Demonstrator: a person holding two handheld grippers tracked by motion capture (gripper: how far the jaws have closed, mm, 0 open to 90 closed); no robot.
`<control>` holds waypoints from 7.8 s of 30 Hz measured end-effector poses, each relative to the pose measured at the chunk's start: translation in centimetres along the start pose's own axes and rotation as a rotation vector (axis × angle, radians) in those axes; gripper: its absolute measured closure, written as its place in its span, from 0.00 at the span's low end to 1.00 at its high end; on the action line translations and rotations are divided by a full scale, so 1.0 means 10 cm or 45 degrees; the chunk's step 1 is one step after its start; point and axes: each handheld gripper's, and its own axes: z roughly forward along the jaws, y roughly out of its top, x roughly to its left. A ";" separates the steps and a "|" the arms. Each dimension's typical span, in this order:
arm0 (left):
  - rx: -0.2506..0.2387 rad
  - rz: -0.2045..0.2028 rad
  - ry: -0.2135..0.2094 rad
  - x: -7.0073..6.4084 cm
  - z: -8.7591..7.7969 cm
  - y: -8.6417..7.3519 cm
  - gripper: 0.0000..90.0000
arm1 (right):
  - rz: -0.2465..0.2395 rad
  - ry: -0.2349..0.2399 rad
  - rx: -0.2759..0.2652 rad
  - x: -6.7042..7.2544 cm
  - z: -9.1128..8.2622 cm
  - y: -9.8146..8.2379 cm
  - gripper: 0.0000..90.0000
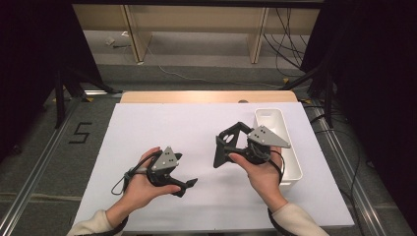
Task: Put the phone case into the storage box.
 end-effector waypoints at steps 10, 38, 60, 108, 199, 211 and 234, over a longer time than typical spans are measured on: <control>0.101 0.049 0.032 0.03 -0.01 -0.14 0.07 | 0.003 -0.005 -0.007 -0.03 -0.02 0.02 0.17; 0.097 0.013 0.039 0.11 -0.08 -0.26 0.08 | 0.008 -0.052 -0.033 -0.26 -0.15 0.19 0.17; 0.070 0.003 0.054 0.18 -0.09 -0.27 0.08 | 0.013 -0.128 -0.087 -0.48 -0.19 0.36 0.17; 0.064 -0.001 0.063 0.19 -0.09 -0.27 0.08 | 0.011 -0.260 -0.113 -0.77 -0.28 0.46 0.17; 0.055 -0.019 0.072 0.20 -0.09 -0.27 0.08 | 0.021 -0.483 -0.076 -1.25 -0.31 0.46 0.17; 0.053 -0.020 0.068 0.20 -0.09 -0.27 0.08 | 0.014 -0.495 -0.052 -1.29 -0.24 0.46 0.17; 0.055 -0.021 0.067 0.20 -0.08 -0.27 0.08 | 0.008 -0.526 -0.009 -1.39 -0.13 0.47 0.17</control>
